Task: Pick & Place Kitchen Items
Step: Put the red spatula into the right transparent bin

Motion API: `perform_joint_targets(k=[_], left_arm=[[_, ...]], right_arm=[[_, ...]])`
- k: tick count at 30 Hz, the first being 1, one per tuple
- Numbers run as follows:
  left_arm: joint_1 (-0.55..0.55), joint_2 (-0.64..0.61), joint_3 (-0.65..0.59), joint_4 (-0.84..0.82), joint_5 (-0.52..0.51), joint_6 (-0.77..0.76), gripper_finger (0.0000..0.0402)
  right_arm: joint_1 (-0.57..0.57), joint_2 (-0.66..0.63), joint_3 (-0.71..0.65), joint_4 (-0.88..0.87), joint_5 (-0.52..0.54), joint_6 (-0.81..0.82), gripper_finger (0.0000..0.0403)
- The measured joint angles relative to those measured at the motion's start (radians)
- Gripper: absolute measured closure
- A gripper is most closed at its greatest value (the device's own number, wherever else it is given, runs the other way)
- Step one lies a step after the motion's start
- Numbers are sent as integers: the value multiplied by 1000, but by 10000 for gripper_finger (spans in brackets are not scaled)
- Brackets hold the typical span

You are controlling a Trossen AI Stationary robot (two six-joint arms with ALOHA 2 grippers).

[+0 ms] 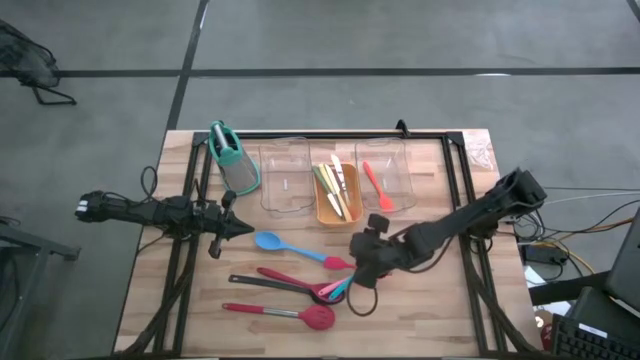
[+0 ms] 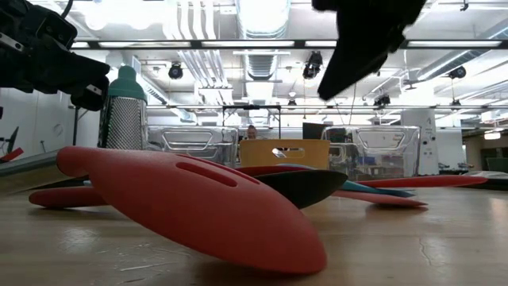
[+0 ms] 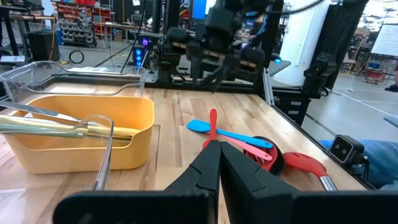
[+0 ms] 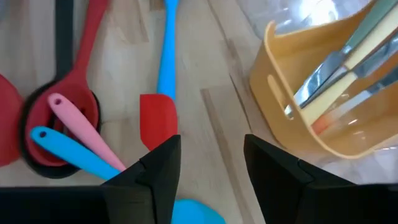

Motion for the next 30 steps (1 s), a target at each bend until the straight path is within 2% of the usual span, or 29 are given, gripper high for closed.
perform_joint_targets(k=[7, 18, 30], left_arm=[[0, 0, 0, 0, 0, 0, 390], [0, 0, 0, 0, 0, 0, 390], [0, 0, 0, 0, 0, 0, 390]], right_arm=[[-3, 61, 0, 4, -5, 10, 248], [7, 80, -12, 13, -23, 56, 269], [8, 80, -131, 219, -94, 86, 276]])
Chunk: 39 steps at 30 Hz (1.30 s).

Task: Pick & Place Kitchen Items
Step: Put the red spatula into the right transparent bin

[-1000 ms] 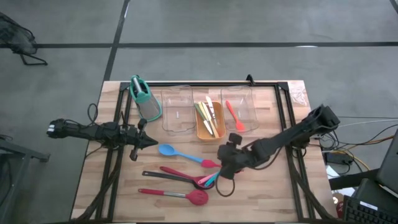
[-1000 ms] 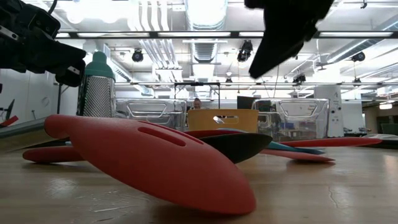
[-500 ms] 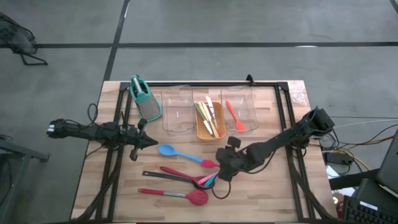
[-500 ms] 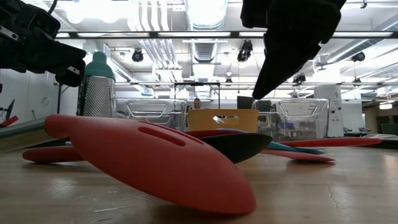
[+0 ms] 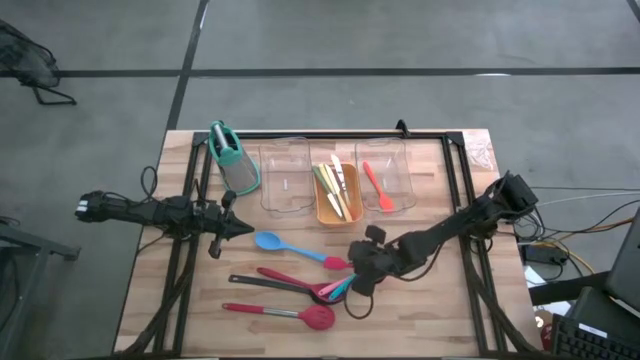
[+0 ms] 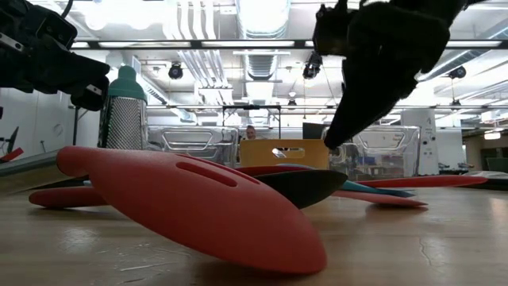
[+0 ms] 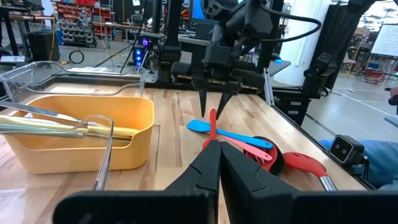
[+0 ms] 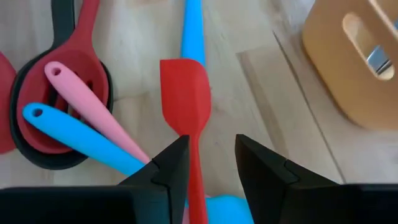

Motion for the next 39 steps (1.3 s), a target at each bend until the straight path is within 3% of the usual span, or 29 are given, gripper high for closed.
perform_joint_targets(k=[8, 19, 28, 39], left_arm=[[0, 0, 0, 0, 0, 0, 390], [0, 0, 0, 0, 0, 0, 390], [0, 0, 0, 0, 0, 0, 390], [0, 0, 0, 0, 0, 0, 390]], right_arm=[[7, 0, -80, 151, -33, 20, 243], [18, 0, -101, 167, -34, 23, 216], [24, 92, -101, 227, -45, 33, 236], [24, 93, -100, 229, -41, 36, 286]])
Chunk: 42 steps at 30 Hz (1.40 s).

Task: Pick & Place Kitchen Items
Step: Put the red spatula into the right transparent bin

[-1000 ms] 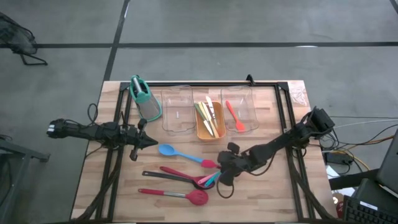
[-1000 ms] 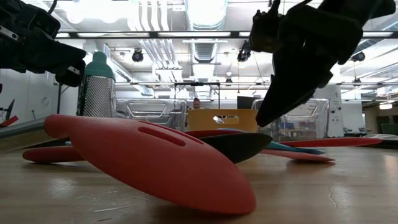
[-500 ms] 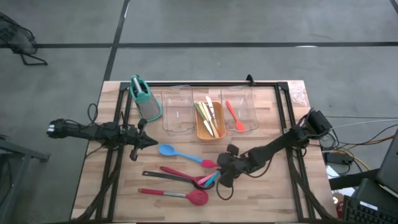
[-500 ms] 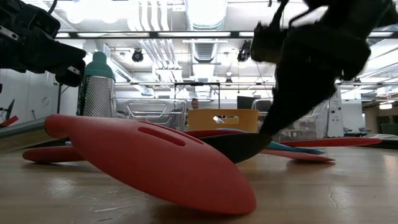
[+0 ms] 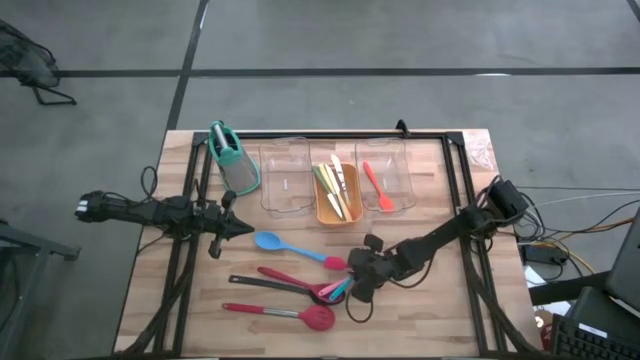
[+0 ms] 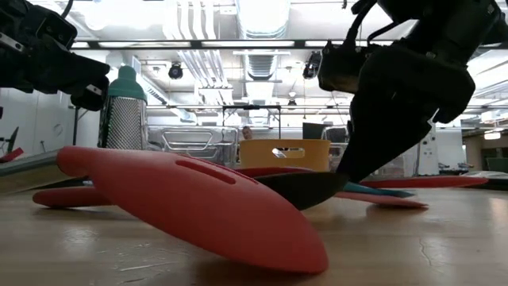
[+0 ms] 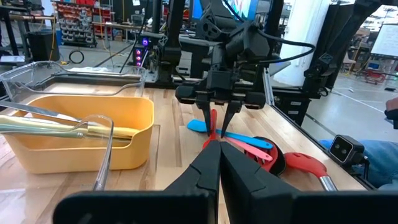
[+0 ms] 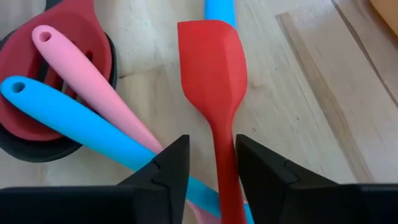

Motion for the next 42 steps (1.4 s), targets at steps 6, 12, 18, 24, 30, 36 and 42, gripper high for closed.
perform_joint_targets(k=[6, 12, 18, 24, 30, 36, 42], left_arm=[[0, 0, 0, 0, 0, 0, 390], [0, 0, 0, 0, 0, 0, 390], [0, 0, 0, 0, 0, 0, 390], [0, 0, 0, 0, 0, 0, 390], [0, 0, 0, 0, 0, 0, 390], [0, 0, 0, 0, 0, 0, 390], [0, 0, 0, 0, 0, 0, 390]], right_arm=[[0, 4, 0, -2, -2, 3, 342], [0, 4, 0, -1, -3, 5, 379], [0, 4, 0, 1, -2, 11, 364], [0, -8, 31, -2, -1, -12, 370], [0, -19, 112, -148, 56, -24, 366], [0, -48, 241, -395, 215, -48, 369], [-6, -102, 355, -590, 455, -60, 362]])
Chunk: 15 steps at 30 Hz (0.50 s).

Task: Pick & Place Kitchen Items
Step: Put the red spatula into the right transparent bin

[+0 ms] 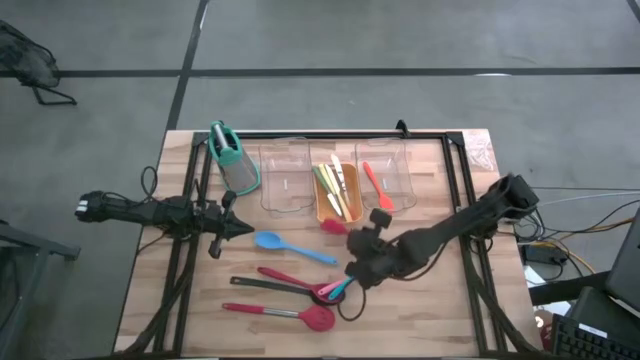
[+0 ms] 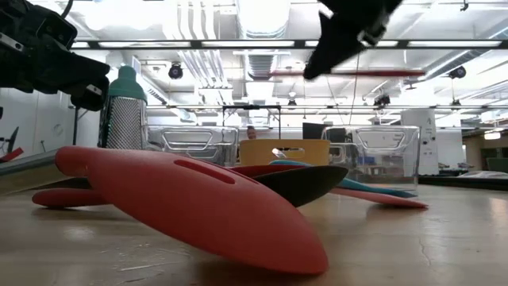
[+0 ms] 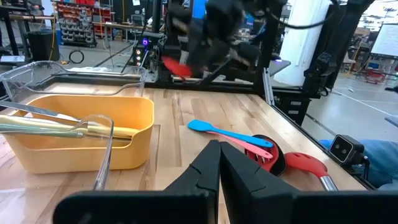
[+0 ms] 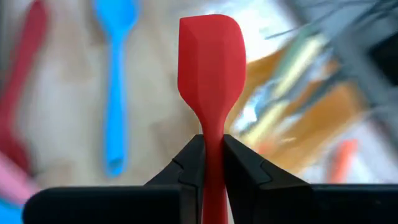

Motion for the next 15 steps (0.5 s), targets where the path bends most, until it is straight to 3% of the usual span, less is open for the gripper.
perform_joint_targets(k=[8, 15], left_arm=[[0, 0, 0, 0, 0, 0, 390], [0, 0, 0, 0, 0, 0, 390]], right_arm=[[-58, -84, 85, -288, 248, 207, 368], [-186, -172, 20, -330, 256, 325, 356]])
